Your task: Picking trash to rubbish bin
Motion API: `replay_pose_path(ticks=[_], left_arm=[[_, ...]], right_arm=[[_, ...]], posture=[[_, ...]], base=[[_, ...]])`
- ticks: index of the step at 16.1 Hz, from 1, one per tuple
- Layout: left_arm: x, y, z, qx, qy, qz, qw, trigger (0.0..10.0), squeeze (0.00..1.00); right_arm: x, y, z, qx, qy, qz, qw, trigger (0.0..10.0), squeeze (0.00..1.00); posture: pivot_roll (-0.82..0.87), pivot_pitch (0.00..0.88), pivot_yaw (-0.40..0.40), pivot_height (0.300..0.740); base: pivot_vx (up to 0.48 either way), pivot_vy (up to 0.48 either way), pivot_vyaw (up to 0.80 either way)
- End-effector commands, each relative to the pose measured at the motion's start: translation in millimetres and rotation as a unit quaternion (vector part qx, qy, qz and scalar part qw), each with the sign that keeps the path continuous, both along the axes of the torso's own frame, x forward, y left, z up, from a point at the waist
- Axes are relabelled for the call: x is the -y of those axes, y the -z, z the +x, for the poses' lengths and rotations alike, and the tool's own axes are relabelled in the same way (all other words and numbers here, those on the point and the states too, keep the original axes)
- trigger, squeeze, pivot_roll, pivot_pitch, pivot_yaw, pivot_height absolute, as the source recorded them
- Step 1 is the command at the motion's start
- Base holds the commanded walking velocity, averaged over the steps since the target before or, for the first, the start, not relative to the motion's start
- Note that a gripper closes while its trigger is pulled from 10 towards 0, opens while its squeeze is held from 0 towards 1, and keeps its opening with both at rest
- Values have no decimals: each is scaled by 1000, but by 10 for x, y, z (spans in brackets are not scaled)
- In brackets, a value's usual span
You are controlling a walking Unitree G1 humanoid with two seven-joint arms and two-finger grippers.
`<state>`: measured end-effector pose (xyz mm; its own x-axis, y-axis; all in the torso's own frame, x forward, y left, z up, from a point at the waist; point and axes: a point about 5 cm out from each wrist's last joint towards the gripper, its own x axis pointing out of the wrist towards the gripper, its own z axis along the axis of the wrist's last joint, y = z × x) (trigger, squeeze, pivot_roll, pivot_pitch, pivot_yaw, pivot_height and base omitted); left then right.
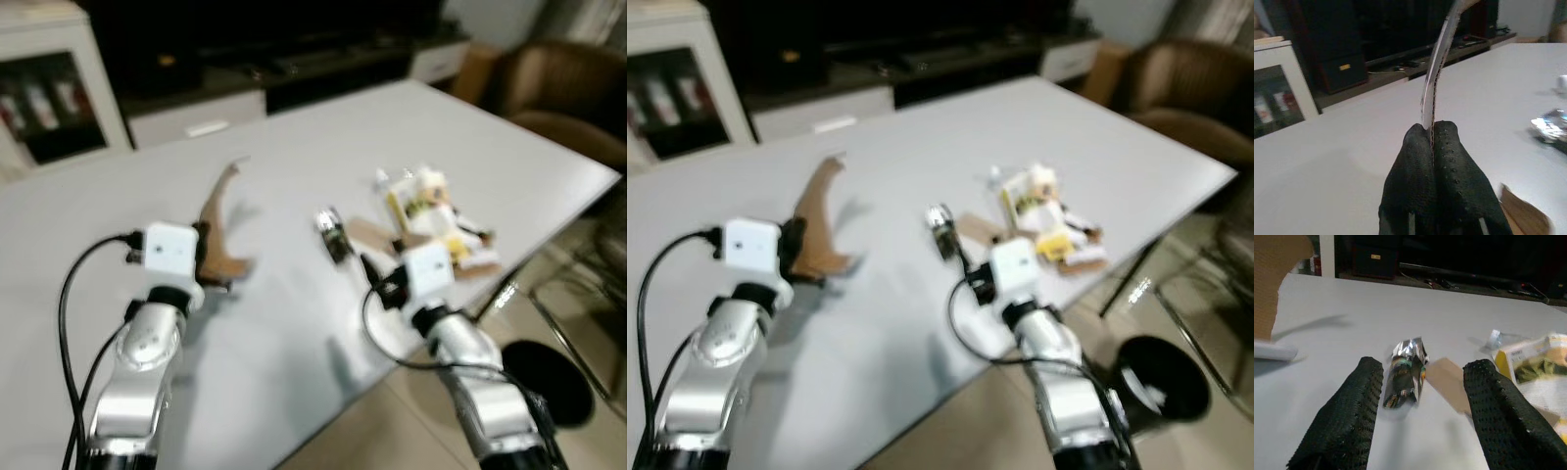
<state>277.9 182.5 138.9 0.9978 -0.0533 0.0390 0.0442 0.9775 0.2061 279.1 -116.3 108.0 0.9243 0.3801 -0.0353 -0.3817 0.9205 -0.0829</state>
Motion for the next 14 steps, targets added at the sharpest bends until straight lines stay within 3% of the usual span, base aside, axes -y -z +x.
replay_pose_path(ticks=[1,2,3,5,6,11,12,14], left_arm=[[-57,-2,-10,-3,-11,11,1000,10000,0],[-63,-3,-12,-3,-12,14,1000,10000,0],[-60,-7,-20,-2,-8,16,1000,10000,0],[-46,-30,-36,5,-1,21,1000,10000,0],[-36,-51,-45,7,1,23,1000,10000,0],[-52,-73,-110,4,14,43,999,10000,0],[-33,-96,-123,5,29,55,998,10000,0],[11,-130,-150,5,56,51,997,10000,0]], right_arm=[[-79,-30,16,6,-22,4,1000,10000,0],[-92,-30,22,-1,-28,23,999,10000,0],[-90,-25,45,-12,-26,39,999,10000,1000],[-96,7,141,-40,-30,36,998,10000,1000],[-109,83,298,-79,-23,21,996,10000,1000],[-193,149,630,-142,-15,-25,989,10000,1000],[-205,141,699,-153,-9,-19,988,10000,0],[-185,126,790,-151,9,-44,988,10000,0]], posture=[[28,0,-55,740],[31,0,-55,740],[33,0,-54,740],[33,0,-47,740],[33,0,-41,740],[56,0,-45,740],[63,0,-47,740],[74,0,-49,740]], base=[[375,0,0],[375,0,0],[0,0,0],[0,0,0],[0,0,0],[0,0,0],[0,0,0],[0,0,0]])
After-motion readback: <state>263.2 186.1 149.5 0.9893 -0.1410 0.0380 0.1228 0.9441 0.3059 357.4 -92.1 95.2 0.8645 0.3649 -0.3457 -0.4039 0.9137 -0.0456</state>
